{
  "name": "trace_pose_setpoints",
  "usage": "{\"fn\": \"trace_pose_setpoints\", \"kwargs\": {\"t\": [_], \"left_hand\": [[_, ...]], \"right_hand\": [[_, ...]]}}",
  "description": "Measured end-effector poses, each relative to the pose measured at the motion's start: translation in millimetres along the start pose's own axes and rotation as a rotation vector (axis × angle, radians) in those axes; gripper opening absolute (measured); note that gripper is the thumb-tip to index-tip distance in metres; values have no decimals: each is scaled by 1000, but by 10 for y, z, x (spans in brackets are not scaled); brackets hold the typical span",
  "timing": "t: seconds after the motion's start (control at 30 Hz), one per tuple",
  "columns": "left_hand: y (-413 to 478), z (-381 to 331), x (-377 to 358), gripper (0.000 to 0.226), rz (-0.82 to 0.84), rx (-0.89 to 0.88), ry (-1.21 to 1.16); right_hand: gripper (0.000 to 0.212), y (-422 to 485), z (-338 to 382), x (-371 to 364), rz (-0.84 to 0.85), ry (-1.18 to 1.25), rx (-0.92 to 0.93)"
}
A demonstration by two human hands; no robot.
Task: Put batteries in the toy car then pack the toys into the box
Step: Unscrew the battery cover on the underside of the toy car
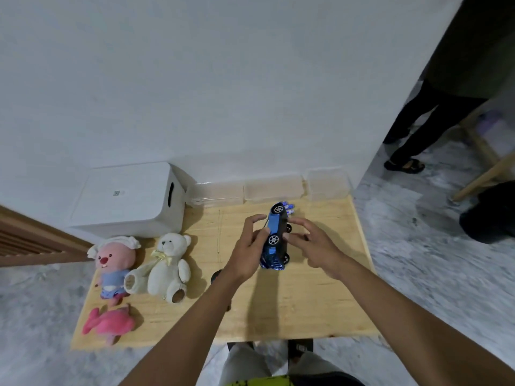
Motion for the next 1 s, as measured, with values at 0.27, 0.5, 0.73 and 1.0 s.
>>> {"fn": "trace_pose_setpoints", "kwargs": {"t": [0.27, 0.5, 0.73, 1.0], "left_hand": [[-50, -79, 17, 40, 29, 48, 34], [-93, -186, 40, 59, 49, -9, -55], [-140, -239, -3, 49, 48, -44, 70], [-131, -243, 5, 63, -2, -62, 45]], "right_hand": [[42, 69, 219, 68, -11, -177, 197], [51, 70, 372, 125, 47, -368, 251], [46, 35, 532, 90, 48, -450, 313], [27, 51, 807, 139, -1, -738, 293]]}}
Point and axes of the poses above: each hand's wrist, its own y-axis towards the middle knuckle, its own x-axis out of the back of the hand, z = x × y, the point moved 3 cm from there along y, towards the middle knuckle, and after that the axes turned 12 degrees about x, right-handed, at the moved point
